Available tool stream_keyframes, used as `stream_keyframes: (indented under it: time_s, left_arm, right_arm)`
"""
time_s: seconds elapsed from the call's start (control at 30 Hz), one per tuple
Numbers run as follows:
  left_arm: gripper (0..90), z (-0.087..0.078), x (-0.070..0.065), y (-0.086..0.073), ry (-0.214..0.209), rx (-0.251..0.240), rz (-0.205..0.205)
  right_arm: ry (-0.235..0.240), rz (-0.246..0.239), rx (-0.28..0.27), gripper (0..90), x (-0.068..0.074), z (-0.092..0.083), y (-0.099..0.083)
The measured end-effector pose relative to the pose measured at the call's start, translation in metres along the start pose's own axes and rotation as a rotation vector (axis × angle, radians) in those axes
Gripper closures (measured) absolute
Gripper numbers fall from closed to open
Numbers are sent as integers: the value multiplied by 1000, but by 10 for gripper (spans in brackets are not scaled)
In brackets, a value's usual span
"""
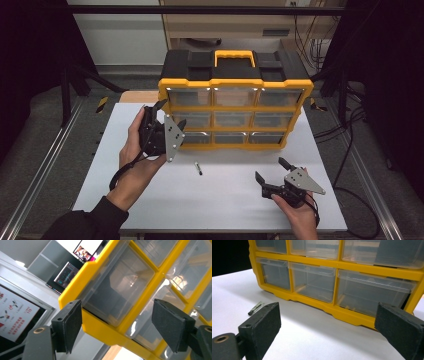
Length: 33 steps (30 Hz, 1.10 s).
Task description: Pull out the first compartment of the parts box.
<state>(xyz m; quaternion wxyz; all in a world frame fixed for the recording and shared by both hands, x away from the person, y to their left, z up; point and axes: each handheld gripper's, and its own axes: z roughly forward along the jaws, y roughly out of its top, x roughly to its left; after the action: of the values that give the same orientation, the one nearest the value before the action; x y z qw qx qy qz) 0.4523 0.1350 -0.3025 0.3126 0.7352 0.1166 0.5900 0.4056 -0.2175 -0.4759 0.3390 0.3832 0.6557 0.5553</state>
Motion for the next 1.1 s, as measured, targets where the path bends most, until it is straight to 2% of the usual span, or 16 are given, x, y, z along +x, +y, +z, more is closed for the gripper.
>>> stream_keyframes:
  time_s: [0.1,0.17,0.23,0.27,0.3,0.47,0.6,0.67,0.7,0.73,0.77,0.83,0.93,0.97,1.0,1.1]
  left_arm:
    - [269,3,0,5,30,-10,42]
    - [285,4,-2,9,51,-5,55]
    - [300,4,-2,9,53,-6,56]
    - [300,5,-2,10,58,1,72]
    - [322,6,-3,11,76,4,109]
    - [389,7,-4,12,103,6,149]
    - [467,9,-5,11,120,11,225]
    - [497,9,-6,11,121,16,235]
    - [507,10,-7,11,131,20,261]
    - [519,10,-7,11,131,20,261]
    - [531,11,-8,11,144,28,295]
    - [550,12,-9,11,151,28,309]
    - [567,15,-11,11,167,33,352]
    - [582,17,-11,11,191,32,397]
    - [590,17,-11,11,191,32,397]
    - [616,23,-12,14,205,37,440]
  right_arm:
    - [-3,-9,-5,74,-1,-2,1]
    - [-8,3,-8,75,-3,-2,1]
    - [-12,9,-12,76,-3,-2,1]
    - [-12,9,-12,76,-3,-2,1]
    - [-8,-2,-8,77,-3,-3,1]
    - [-8,-4,-10,79,-2,-3,1]
    - [-10,-7,-10,80,-1,-3,1]
    - [-11,-8,-11,82,-1,-3,1]
    - [-11,-10,-11,82,-1,-3,1]
    - [-11,-10,-11,82,-1,-3,1]
    - [-12,-10,-5,82,-2,-3,1]
    - [-14,-6,-8,83,-1,-3,1]
    - [-14,-5,-10,83,-1,-4,2]
    - [-15,-8,-9,83,-2,-3,1]
    - [-15,-8,-9,83,-2,-3,1]
    - [-15,-2,-8,83,-2,-4,1]
